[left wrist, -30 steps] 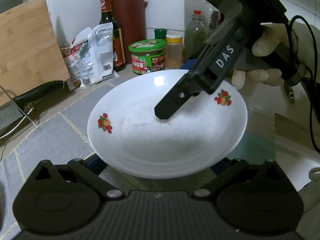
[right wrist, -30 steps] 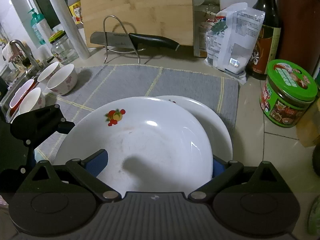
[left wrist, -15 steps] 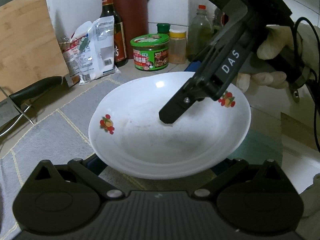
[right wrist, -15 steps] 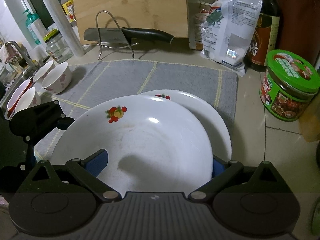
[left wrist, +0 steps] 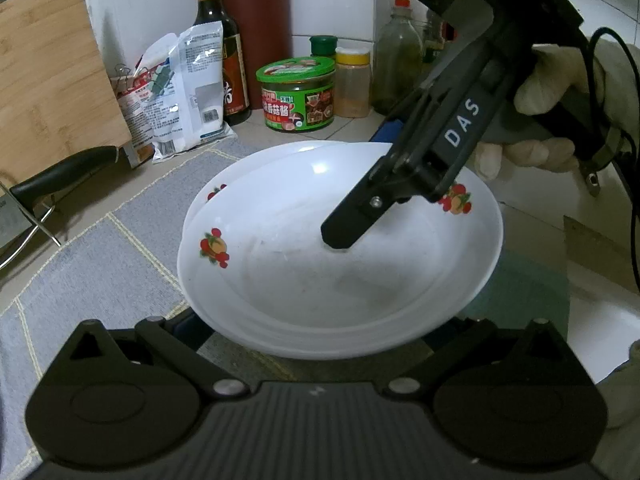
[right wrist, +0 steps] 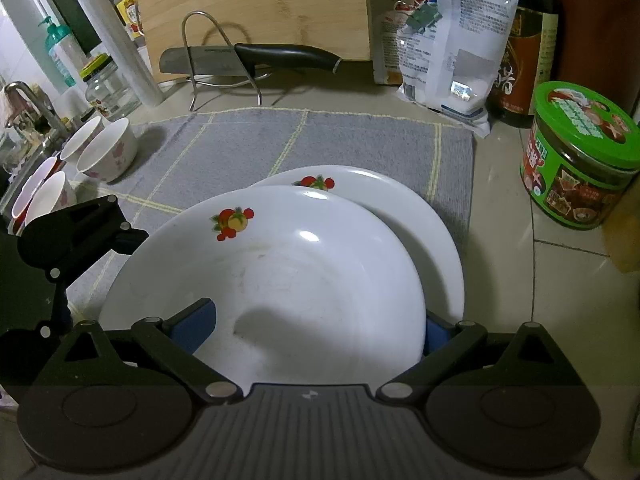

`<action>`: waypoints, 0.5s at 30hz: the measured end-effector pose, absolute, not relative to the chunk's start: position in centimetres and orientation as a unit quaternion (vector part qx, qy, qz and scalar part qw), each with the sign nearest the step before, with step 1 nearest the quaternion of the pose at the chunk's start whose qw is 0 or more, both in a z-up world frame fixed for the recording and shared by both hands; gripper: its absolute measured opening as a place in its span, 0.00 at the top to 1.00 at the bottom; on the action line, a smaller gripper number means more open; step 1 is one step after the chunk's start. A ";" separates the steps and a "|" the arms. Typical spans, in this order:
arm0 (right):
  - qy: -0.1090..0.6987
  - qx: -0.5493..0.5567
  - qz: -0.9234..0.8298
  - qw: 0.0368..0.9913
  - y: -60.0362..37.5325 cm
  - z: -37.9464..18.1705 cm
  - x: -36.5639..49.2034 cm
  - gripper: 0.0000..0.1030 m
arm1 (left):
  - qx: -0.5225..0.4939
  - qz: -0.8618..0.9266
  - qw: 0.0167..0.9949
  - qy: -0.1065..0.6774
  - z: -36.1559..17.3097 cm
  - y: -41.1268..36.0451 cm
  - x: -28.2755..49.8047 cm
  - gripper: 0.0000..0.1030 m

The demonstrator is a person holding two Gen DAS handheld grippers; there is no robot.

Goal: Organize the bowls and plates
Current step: 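Lower the flowered plate onto the stacked plates with the right gripper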

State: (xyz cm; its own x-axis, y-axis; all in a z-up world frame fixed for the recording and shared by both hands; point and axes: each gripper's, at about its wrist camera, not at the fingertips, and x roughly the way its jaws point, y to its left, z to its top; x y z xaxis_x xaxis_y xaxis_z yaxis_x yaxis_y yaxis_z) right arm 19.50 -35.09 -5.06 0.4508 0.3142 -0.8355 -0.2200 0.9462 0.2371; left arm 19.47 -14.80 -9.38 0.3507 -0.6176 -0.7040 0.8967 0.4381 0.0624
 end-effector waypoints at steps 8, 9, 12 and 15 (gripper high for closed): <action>0.504 0.050 0.152 0.849 -35.2 -5.5 19.7 0.00 | 0.233 -0.477 0.789 0.310 -9.3 -15.1 19.4 0.01; 0.504 0.051 0.152 0.849 -35.2 -5.5 19.7 0.00 | 0.234 -0.476 0.789 0.310 -9.3 -15.1 19.4 0.01; 0.505 0.055 0.151 0.848 -35.2 -5.5 19.8 0.00 | 0.237 -0.475 0.788 0.310 -9.4 -15.2 19.4 0.01; 0.507 0.055 0.149 0.847 -35.2 -5.4 19.8 0.00 | 0.240 -0.475 0.788 0.310 -9.5 -15.2 19.4 0.01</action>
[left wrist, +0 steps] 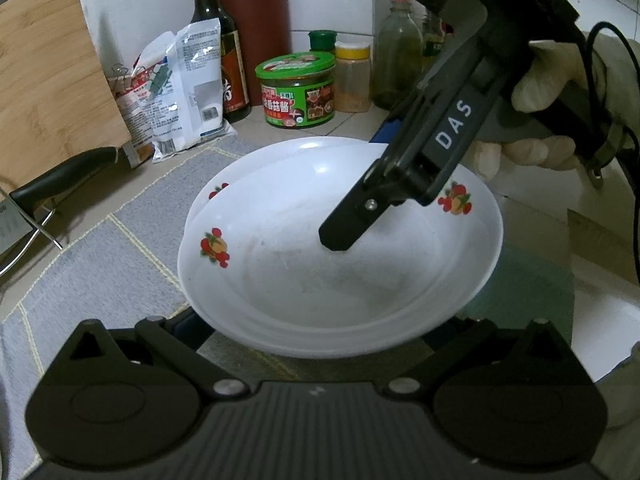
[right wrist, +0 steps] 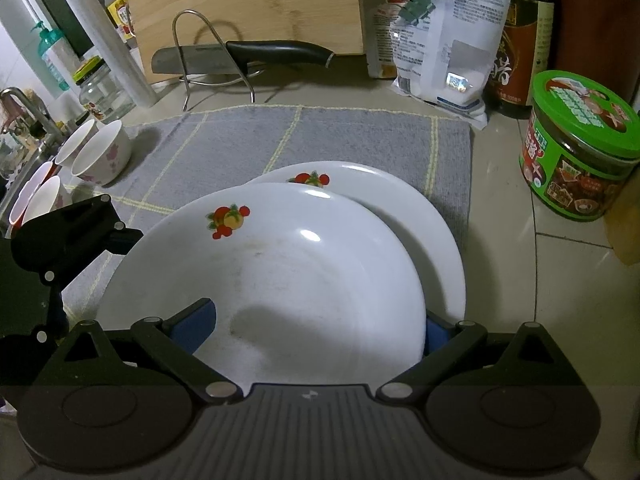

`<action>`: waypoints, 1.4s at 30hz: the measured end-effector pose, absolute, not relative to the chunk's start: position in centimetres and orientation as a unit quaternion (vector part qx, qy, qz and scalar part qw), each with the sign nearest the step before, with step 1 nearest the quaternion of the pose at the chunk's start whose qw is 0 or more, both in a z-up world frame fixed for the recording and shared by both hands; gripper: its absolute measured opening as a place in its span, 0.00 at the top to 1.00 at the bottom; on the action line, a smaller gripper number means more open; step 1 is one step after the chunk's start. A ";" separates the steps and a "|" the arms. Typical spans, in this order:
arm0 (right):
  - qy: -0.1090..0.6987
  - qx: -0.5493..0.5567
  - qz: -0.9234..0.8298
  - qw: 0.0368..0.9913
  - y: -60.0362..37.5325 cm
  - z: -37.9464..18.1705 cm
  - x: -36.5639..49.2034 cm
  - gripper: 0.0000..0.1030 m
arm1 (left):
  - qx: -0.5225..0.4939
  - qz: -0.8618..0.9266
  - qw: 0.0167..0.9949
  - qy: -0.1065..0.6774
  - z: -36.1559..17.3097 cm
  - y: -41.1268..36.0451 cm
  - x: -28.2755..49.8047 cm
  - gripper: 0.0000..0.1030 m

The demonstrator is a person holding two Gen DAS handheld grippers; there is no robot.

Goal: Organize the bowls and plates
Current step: 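Lower the flowered plate onto the stacked plates with the right gripper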

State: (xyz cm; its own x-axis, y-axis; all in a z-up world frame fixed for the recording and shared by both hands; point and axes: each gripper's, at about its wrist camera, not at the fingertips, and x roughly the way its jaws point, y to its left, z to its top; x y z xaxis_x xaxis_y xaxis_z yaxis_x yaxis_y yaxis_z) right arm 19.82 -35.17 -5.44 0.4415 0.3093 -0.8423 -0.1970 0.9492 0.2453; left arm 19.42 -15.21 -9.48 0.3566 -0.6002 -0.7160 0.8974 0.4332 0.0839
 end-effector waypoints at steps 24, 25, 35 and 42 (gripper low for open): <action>0.523 0.051 0.152 0.837 -35.1 -5.1 19.6 0.00 | 0.248 -0.473 0.787 0.309 -9.1 -14.9 19.6 0.01; 0.523 0.050 0.152 0.837 -35.1 -5.1 19.6 0.00 | 0.249 -0.473 0.787 0.309 -9.1 -14.8 19.5 0.01; 0.525 0.045 0.152 0.836 -35.1 -4.8 19.0 0.00 | 0.246 -0.469 0.791 0.305 -8.9 -14.6 19.4 0.01; 0.527 0.043 0.150 0.835 -35.0 -4.5 18.8 0.00 | 0.248 -0.469 0.792 0.302 -8.7 -14.4 19.4 0.01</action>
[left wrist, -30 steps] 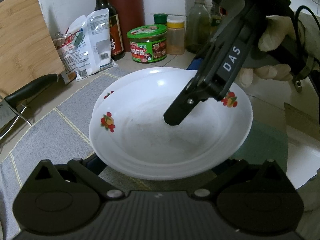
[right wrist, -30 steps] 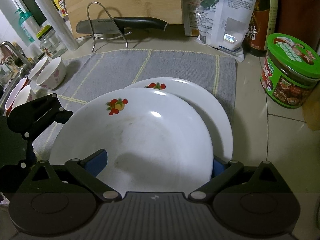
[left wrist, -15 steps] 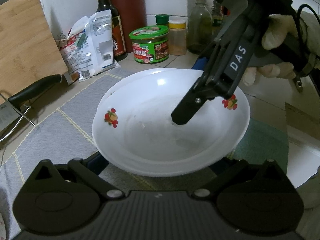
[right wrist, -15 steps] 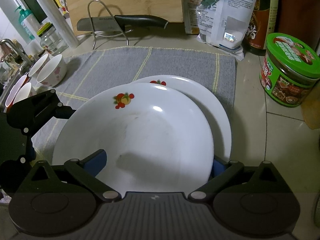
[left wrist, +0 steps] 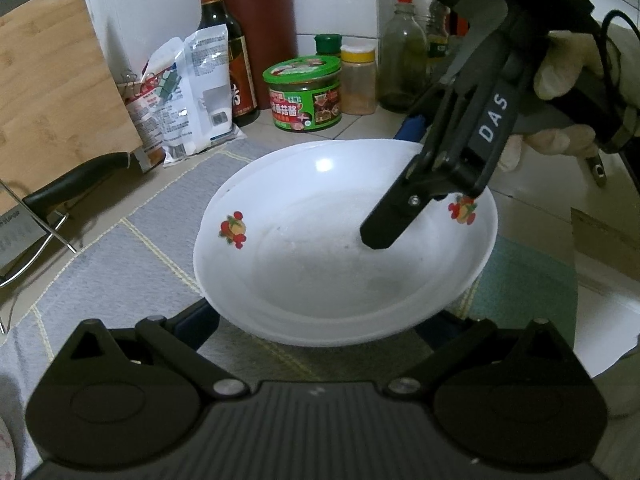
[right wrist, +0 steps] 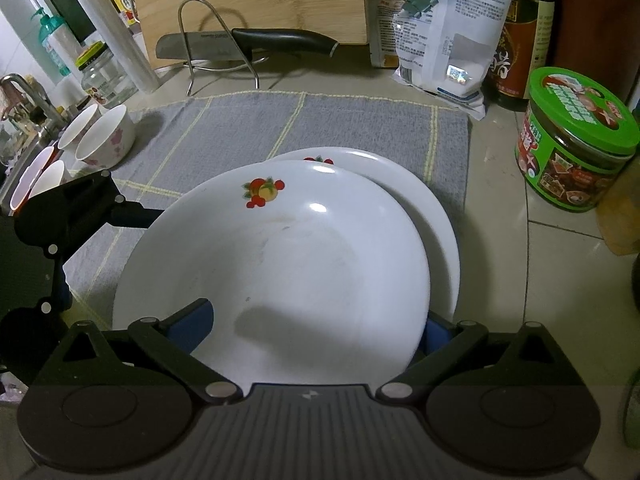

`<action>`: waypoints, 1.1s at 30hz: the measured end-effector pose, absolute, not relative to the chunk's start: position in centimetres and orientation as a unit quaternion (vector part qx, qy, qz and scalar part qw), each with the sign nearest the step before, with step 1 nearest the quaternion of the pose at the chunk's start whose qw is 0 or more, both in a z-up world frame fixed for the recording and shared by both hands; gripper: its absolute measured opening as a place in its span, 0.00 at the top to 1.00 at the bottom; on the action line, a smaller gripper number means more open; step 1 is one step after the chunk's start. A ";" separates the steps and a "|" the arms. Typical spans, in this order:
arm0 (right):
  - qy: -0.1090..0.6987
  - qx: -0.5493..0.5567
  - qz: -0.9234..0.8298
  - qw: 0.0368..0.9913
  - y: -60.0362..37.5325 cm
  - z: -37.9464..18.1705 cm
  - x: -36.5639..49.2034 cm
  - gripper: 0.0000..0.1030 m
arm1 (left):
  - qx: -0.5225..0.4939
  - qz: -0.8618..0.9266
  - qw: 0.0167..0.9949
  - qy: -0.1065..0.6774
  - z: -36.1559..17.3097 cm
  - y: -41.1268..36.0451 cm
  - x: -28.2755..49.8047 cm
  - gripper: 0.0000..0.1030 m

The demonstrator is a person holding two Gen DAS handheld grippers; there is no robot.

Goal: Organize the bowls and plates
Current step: 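Lower the flowered plate onto the stacked plates with the right gripper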

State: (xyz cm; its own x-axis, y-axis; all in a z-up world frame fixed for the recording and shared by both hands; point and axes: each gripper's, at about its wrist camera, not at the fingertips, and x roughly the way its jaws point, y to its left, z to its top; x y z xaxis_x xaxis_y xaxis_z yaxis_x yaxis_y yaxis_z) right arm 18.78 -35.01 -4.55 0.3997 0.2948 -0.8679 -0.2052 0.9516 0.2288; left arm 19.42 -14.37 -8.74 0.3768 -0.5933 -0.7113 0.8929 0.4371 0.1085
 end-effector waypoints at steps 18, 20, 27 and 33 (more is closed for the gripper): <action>0.523 0.055 0.145 0.838 -35.4 -4.1 18.2 0.00 | 0.243 -0.462 0.797 0.303 -8.5 -13.8 19.6 0.01; 0.522 0.056 0.144 0.839 -35.4 -4.0 18.2 0.00 | 0.242 -0.462 0.798 0.302 -8.5 -13.7 19.6 0.01; 0.520 0.057 0.138 0.841 -35.6 -3.6 17.8 0.00 | 0.235 -0.469 0.796 0.302 -8.4 -13.9 19.8 0.00; 0.519 0.049 0.134 0.843 -35.4 -3.5 17.6 0.00 | 0.232 -0.474 0.793 0.305 -8.4 -14.3 19.7 0.00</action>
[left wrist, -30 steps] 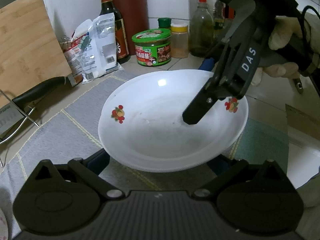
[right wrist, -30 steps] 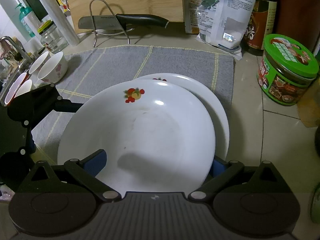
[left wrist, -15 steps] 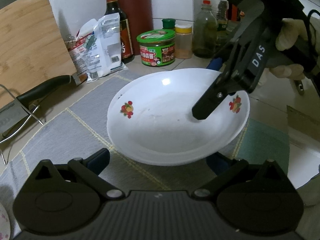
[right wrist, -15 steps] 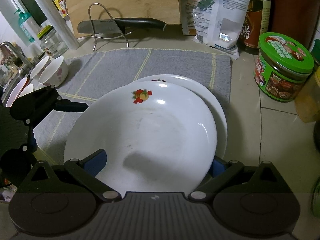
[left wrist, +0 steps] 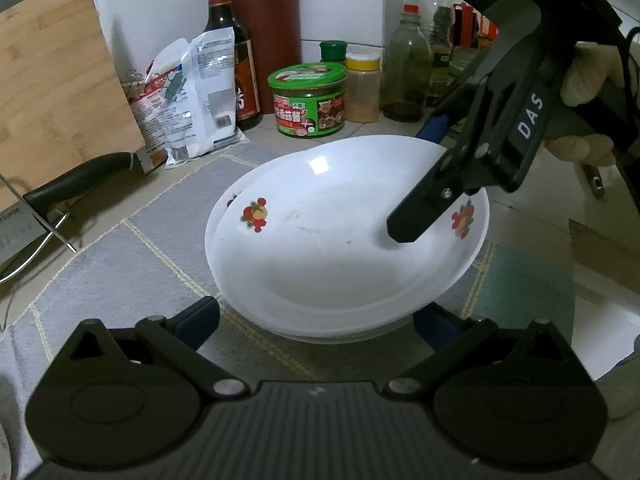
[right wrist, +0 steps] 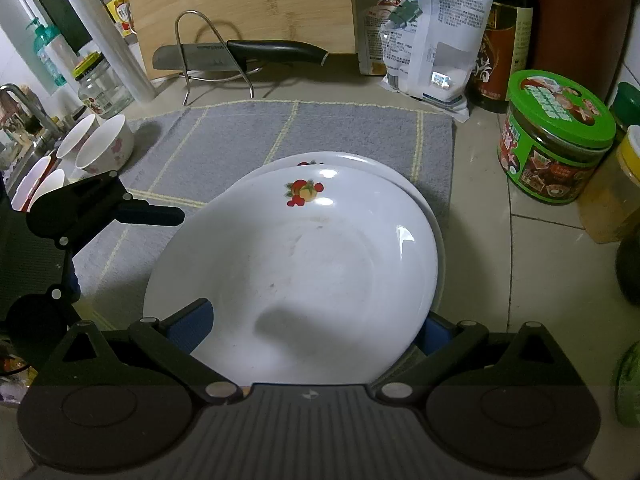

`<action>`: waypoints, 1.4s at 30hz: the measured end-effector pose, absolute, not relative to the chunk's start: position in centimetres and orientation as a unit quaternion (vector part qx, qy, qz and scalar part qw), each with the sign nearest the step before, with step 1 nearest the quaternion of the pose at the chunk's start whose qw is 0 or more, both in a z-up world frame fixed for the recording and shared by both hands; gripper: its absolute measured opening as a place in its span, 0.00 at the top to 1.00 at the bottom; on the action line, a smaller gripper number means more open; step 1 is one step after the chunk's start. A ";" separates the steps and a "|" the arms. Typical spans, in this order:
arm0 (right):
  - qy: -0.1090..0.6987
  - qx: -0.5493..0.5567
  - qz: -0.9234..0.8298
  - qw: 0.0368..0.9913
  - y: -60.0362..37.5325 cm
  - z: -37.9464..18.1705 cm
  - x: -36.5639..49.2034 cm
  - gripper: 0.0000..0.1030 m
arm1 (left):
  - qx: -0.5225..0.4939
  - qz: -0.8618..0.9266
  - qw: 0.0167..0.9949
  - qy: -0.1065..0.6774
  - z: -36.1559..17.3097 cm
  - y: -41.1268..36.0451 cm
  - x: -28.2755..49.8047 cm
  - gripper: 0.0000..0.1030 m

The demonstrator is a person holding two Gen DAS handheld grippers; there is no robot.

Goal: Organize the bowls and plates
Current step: 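Lower the flowered plate onto the stacked plates with the right gripper, then open the right gripper and pull it back from the plate stack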

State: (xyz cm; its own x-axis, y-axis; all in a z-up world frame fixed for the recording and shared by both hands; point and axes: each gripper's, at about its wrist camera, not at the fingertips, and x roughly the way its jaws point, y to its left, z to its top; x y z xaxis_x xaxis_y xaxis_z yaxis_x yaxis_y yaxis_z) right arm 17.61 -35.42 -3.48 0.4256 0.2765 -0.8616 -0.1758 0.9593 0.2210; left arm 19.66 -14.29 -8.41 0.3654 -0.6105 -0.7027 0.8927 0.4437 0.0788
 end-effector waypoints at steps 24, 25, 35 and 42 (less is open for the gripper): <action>0.514 -0.013 0.112 0.850 -34.6 -2.2 15.4 0.00 | 0.215 -0.458 0.807 0.304 -8.0 -13.3 19.2 0.01; 0.508 -0.016 0.109 0.854 -34.5 -1.9 15.4 0.00 | 0.213 -0.455 0.810 0.304 -7.9 -13.2 19.2 0.01; 0.413 -0.044 0.126 0.901 -32.0 -0.2 16.3 0.00 | 0.158 -0.378 0.858 0.311 -6.4 -9.7 17.8 0.01; 0.394 -0.054 0.176 0.900 -27.5 -0.7 18.2 0.00 | 0.108 -0.285 0.893 0.331 -6.1 -4.1 16.6 0.01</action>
